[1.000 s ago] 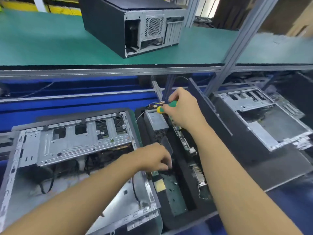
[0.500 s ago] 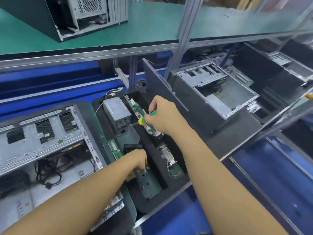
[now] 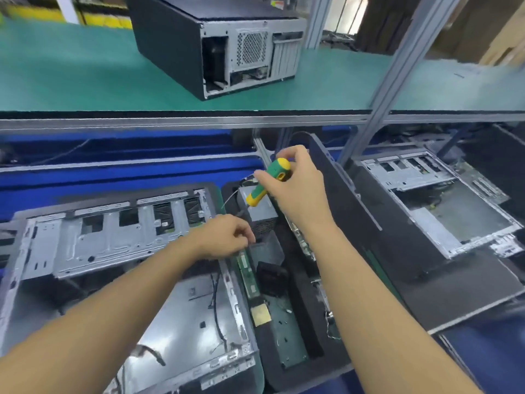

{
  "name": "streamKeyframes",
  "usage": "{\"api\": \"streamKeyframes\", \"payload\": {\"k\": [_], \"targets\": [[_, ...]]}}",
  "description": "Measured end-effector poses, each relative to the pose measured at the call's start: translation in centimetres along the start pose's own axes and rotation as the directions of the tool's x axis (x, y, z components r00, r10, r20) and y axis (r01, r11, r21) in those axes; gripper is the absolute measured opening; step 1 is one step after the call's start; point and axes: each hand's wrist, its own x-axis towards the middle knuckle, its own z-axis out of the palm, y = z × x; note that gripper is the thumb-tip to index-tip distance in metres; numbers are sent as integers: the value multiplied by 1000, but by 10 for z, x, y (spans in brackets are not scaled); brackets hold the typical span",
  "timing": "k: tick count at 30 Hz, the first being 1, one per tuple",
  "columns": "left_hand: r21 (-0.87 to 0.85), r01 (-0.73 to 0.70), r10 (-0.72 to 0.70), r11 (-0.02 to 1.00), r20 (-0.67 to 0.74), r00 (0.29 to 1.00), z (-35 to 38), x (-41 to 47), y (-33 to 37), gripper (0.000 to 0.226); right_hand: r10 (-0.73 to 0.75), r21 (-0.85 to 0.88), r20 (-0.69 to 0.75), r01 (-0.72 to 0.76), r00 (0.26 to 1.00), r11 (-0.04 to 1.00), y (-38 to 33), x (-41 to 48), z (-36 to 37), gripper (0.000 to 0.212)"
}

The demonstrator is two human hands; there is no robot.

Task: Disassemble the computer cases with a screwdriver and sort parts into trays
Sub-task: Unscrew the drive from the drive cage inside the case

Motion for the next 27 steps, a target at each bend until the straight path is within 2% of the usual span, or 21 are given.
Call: {"api": "streamKeyframes", "payload": {"k": [4, 6, 8, 12, 19, 27], "targets": [[-97, 87, -103, 991, -173, 980, -28, -32, -52, 28, -73, 33, 124, 70, 990, 997, -26, 11, 37, 20], [-149, 170, -212, 974, -335, 918, -35, -43, -77, 32, -114, -9, 210, 119, 971, 993, -34, 12, 54, 19], [-207, 206, -279, 956, -432, 857, -39, -50, -93, 30, -138, -60, 269, 160, 953, 985, -38, 12, 66, 18], [-127, 147, -184, 981, -375, 909, -31, -48, -103, 30, -135, -131, 350, 191, 927, 973, -39, 11, 82, 16], [-239, 89, -188, 967, -433, 882, -5, -19, -86, 22, -101, -179, 379, 180, 920, 967, -30, 12, 88, 18], [-207, 88, -173, 974, -439, 882, 1, -11, -90, 17, -87, -179, 342, 156, 936, 971, -24, 16, 90, 20]]}}
